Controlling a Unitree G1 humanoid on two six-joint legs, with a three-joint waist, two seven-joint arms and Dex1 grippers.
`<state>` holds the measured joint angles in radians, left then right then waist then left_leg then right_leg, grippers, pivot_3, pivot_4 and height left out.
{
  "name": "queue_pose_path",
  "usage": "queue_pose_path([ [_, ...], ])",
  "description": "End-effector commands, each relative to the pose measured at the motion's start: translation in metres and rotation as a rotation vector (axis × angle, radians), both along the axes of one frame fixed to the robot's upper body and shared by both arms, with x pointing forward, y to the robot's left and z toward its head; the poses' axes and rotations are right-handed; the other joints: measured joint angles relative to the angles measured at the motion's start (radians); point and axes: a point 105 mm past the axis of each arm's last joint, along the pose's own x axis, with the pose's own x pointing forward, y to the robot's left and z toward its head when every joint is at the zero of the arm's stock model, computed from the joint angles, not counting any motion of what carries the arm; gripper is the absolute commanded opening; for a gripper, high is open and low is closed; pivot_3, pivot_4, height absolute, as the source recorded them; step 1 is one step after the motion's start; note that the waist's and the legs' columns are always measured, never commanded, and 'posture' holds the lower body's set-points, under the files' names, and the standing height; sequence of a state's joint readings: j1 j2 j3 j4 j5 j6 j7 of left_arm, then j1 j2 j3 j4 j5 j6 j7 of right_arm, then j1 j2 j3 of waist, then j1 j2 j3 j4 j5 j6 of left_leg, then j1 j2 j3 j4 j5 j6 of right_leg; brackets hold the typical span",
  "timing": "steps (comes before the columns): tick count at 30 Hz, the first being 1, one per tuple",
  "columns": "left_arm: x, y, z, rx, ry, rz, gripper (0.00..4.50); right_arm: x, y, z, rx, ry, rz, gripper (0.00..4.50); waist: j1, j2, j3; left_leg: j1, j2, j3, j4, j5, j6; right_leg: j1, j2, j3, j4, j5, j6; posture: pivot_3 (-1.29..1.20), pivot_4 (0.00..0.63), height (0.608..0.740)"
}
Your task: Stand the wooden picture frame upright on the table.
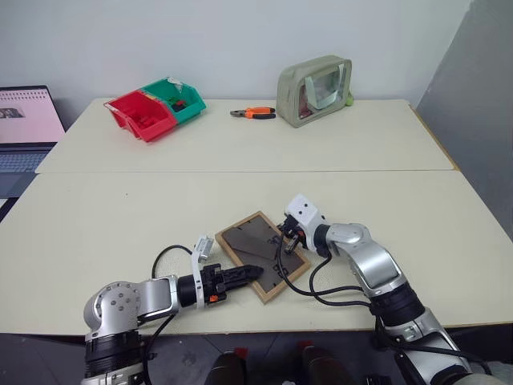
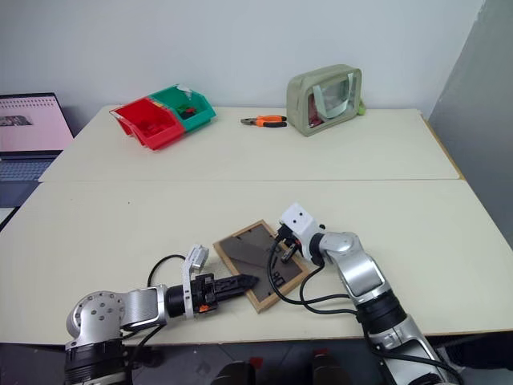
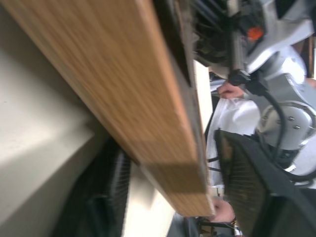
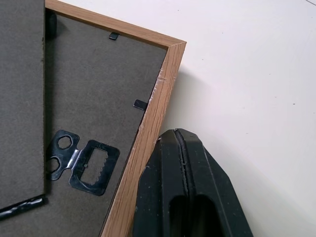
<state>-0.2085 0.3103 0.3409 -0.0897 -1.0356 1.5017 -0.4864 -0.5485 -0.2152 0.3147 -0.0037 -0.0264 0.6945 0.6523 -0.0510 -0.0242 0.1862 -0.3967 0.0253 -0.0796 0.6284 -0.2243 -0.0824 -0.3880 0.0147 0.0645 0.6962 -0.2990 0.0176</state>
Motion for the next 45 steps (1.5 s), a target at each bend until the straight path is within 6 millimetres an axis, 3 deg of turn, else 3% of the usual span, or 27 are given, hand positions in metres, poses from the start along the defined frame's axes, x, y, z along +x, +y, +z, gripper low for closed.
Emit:
queue_pose_path([
  [1, 0.008, -0.001, -0.013, 0.089, -0.017, 0.057, 1.64, -0.005, 0.006, 0.013, 0.047, -0.019, 0.029, 0.0, 0.003, 0.0, 0.0, 0.0, 0.0, 0.0, 0.0, 0.0, 0.0, 0.0, 0.0, 0.0, 0.0, 0.0, 0.0, 0.0, 0.15, 0.74],
  [6, 0.01, -0.007, 0.011, 0.041, -0.099, 0.017, 1.35, 0.001, -0.018, 0.02, 0.046, -0.023, 0.008, 0.0, 0.007, -0.001, 0.0, 0.0, 0.0, 0.0, 0.001, 0.0, 0.0, 0.001, 0.001, 0.0, -0.001, -0.001, 0.005, 0.0, 0.15, 0.74],
  [10, 0.006, -0.008, 0.029, 0.089, -0.191, -0.076, 1.33, 0.006, -0.044, 0.04, 0.069, -0.023, 0.034, 0.71, 0.008, -0.001, 0.0, -0.001, -0.001, 0.0, 0.001, 0.0, 0.0, 0.0, 0.002, 0.0, -0.002, -0.001, 0.006, 0.0, 0.15, 0.74],
  [13, 0.016, 0.004, 0.056, 0.074, -0.283, -0.079, 1.33, 0.007, -0.063, 0.066, 0.084, -0.032, 0.088, 1.3, 0.006, -0.001, 0.001, -0.002, -0.002, 0.001, 0.001, 0.0, 0.0, -0.001, 0.002, 0.0, -0.002, -0.001, 0.006, 0.0, 0.15, 0.74],
  [16, 0.021, 0.017, 0.079, 0.091, -0.368, -0.096, 1.33, 0.002, -0.068, 0.097, 0.132, -0.032, 0.191, 2.0, -0.003, -0.001, 0.002, -0.002, -0.002, 0.0, 0.0, 0.0, 0.0, -0.002, 0.002, -0.001, -0.002, -0.001, 0.006, 0.0, 0.15, 0.74],
  [19, 0.027, 0.029, 0.093, 0.126, -0.437, -0.099, 1.33, -0.011, -0.062, 0.12, 0.192, 0.002, 0.313, 2.65, -0.01, -0.001, 0.002, -0.002, -0.001, 0.001, -0.001, 0.0, 0.0, -0.002, 0.004, -0.001, -0.003, -0.001, 0.005, 0.0, 0.15, 0.74],
  [23, 0.042, 0.038, 0.104, 0.267, -0.577, -0.094, 1.33, -0.035, -0.041, 0.145, 0.276, 0.052, 0.489, 3.47, -0.008, -0.001, 0.003, -0.003, 0.0, 0.0, -0.002, 0.0, 0.0, -0.002, 0.004, -0.001, -0.005, -0.001, 0.003, 0.0, 0.15, 0.74],
  [27, 0.047, 0.036, 0.115, 0.286, -0.644, -0.131, 1.33, -0.044, -0.019, 0.143, 0.267, 0.039, 0.559, 4.43, -0.005, 0.0, 0.003, -0.004, 0.0, 0.0, -0.003, 0.0, 0.0, -0.002, 0.002, -0.002, -0.008, 0.001, 0.001, 0.0, 0.15, 0.74],
  [31, 0.051, 0.033, 0.124, 0.3, -0.69, -0.161, 1.33, -0.043, 0.014, 0.146, 0.3, 0.0, 0.604, 4.47, -0.005, 0.0, 0.004, -0.005, 0.0, 0.0, -0.003, -0.001, 0.001, -0.002, 0.002, -0.002, -0.009, 0.001, 0.001, 0.0, 0.15, 0.74],
  [35, 0.055, 0.033, 0.126, 0.31, -0.704, -0.156, 1.33, -0.032, 0.031, 0.143, 0.298, -0.033, 0.567, 4.47, -0.005, 0.0, 0.004, -0.005, 0.001, 0.0, -0.003, -0.001, 0.001, -0.003, 0.002, -0.002, -0.009, 0.001, 0.001, 0.0, 0.15, 0.74],
  [38, 0.057, 0.032, 0.126, 0.305, -0.703, -0.157, 1.33, -0.022, 0.039, 0.143, 0.3, -0.074, 0.52, 4.47, -0.005, 0.0, 0.004, -0.005, 0.001, 0.0, -0.003, -0.001, 0.001, -0.003, 0.002, -0.003, -0.009, 0.001, 0.001, 0.0, 0.15, 0.74],
  [45, 0.057, 0.026, 0.13, 0.266, -0.705, -0.136, 1.33, -0.023, 0.05, 0.143, 0.315, -0.086, 0.521, 4.47, -0.005, 0.0, 0.004, -0.006, 0.001, 0.0, -0.003, -0.001, 0.001, -0.004, 0.002, -0.003, -0.007, 0.001, 0.001, 0.0, 0.15, 0.74],
])
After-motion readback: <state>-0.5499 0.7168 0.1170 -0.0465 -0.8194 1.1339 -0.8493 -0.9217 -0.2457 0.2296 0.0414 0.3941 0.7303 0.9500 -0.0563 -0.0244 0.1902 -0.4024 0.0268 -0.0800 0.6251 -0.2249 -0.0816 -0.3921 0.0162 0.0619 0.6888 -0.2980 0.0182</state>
